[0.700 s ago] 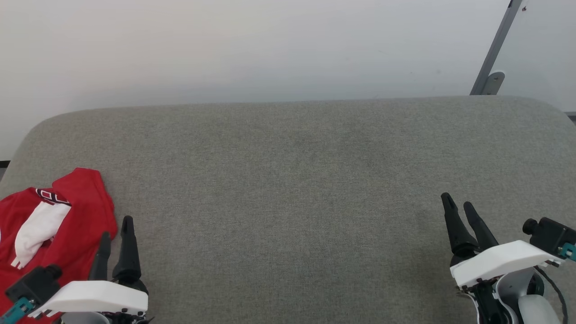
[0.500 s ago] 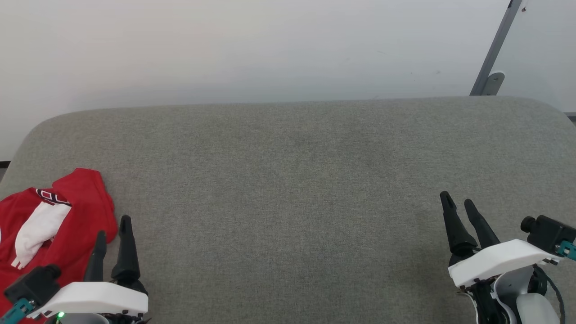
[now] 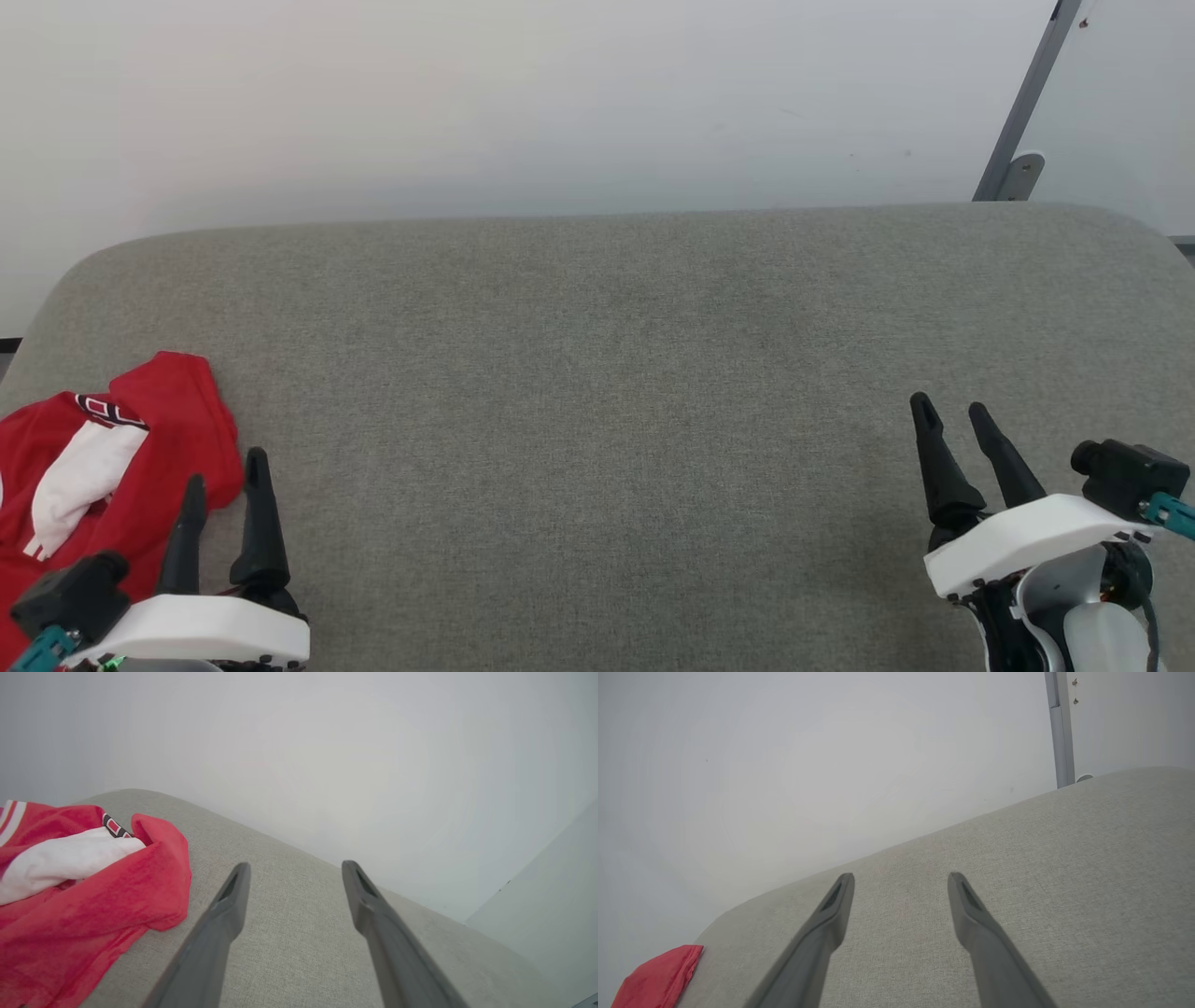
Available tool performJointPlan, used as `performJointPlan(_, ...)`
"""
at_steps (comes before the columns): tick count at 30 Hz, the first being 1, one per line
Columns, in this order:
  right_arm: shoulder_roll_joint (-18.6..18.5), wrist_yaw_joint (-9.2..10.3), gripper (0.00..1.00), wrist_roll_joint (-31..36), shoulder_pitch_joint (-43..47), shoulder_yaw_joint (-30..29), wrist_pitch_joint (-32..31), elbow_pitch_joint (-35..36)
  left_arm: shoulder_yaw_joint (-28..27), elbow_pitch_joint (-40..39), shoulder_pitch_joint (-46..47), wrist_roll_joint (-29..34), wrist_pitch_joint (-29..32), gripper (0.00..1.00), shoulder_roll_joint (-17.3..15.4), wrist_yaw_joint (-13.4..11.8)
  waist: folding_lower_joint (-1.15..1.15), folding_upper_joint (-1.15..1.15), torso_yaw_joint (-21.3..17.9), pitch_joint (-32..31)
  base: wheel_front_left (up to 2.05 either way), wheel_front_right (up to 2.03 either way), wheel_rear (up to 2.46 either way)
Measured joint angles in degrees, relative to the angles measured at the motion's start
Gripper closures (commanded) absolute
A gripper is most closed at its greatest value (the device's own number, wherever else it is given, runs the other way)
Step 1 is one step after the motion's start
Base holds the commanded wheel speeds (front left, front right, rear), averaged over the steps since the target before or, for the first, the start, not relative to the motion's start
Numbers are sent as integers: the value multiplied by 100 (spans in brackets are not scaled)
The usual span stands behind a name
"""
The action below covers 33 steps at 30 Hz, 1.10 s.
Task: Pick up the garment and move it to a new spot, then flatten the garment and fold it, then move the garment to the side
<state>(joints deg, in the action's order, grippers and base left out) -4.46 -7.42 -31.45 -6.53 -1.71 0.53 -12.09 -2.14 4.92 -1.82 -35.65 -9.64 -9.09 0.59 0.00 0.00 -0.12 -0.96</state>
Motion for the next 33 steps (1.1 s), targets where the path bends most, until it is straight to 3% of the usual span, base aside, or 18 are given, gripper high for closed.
performJointPlan(33,-2,-1,0,1461,-64,30,202,159,19,-171,-143,1555,-399,0,-144,270,0,0,-22,-38,0,0,0)
